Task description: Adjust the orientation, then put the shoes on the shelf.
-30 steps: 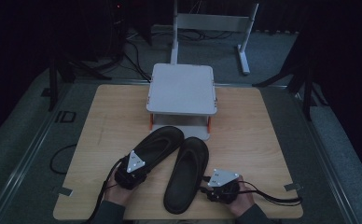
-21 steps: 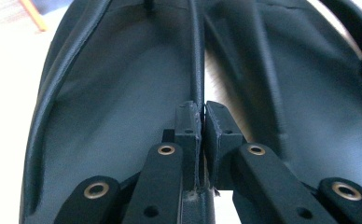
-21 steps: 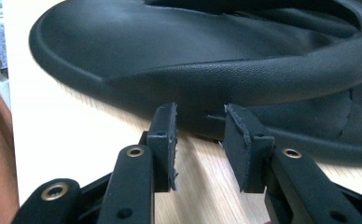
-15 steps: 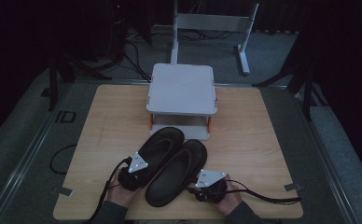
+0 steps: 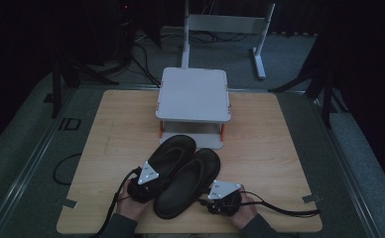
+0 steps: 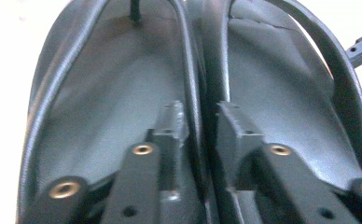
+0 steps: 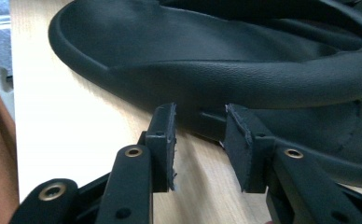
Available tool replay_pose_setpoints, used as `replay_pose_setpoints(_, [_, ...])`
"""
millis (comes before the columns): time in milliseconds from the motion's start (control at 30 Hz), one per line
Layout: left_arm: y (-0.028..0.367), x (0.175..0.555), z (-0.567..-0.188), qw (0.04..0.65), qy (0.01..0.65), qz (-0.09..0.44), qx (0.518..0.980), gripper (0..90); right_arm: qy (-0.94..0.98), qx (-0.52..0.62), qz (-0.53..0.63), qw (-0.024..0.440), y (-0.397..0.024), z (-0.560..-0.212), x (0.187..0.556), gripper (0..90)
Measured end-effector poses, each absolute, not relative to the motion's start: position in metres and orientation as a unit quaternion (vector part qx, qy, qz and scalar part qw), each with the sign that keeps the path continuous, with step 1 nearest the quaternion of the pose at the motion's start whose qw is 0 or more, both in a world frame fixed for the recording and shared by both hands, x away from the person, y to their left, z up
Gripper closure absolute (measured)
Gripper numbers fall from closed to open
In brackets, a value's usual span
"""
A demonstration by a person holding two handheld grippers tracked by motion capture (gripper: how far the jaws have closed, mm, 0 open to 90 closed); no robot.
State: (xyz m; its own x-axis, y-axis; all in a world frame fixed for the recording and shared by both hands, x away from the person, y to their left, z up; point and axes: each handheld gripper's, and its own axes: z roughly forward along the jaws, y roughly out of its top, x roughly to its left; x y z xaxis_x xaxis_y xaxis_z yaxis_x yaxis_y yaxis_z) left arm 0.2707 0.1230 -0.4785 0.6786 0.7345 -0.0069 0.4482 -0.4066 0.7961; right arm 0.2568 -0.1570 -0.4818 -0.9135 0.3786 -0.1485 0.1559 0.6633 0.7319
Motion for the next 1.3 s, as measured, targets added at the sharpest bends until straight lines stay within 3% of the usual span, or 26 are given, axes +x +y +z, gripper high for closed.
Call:
replay_pose_setpoints(200, [0.118, 0.269, -0.474, 0.415, 0.362, 0.197, 0.811, 55.5, 0.897, 0.153, 0.381, 0.164, -0.164, -0.477, 0.256, 60.7])
replay_pose_setpoints(500, [0.103, 0.271, -0.471, 0.402, 0.376, 0.225, 0.804, 45.5, 0.89, 0.184, 0.371, 0.189, -0.188, -0.473, 0.257, 57.5])
replay_pose_setpoints(900, [0.072, 0.284, -0.483, 0.362, 0.378, 0.221, 0.823, 37.8, 0.872, 0.226, 0.38, 0.21, -0.216, -0.469, 0.266, 52.9])
replay_pose_setpoints(1000, [0.07, 0.287, -0.484, 0.361, 0.383, 0.224, 0.82, 41.6, 0.87, 0.235, 0.379, 0.209, -0.22, -0.47, 0.268, 52.9])
replay_pose_setpoints(1100, [0.066, 0.287, -0.482, 0.353, 0.388, 0.235, 0.819, 53.7, 0.87, 0.238, 0.378, 0.208, -0.222, -0.472, 0.269, 52.7])
replay_pose_setpoints(1167, [0.069, 0.287, -0.481, 0.352, 0.399, 0.24, 0.812, 66.5, 0.87, 0.24, 0.377, 0.208, -0.223, -0.472, 0.27, 52.5])
replay_pose_setpoints(1300, [0.069, 0.286, -0.481, 0.353, 0.409, 0.237, 0.807, 73.8, 0.869, 0.243, 0.377, 0.208, -0.224, -0.473, 0.271, 52.5])
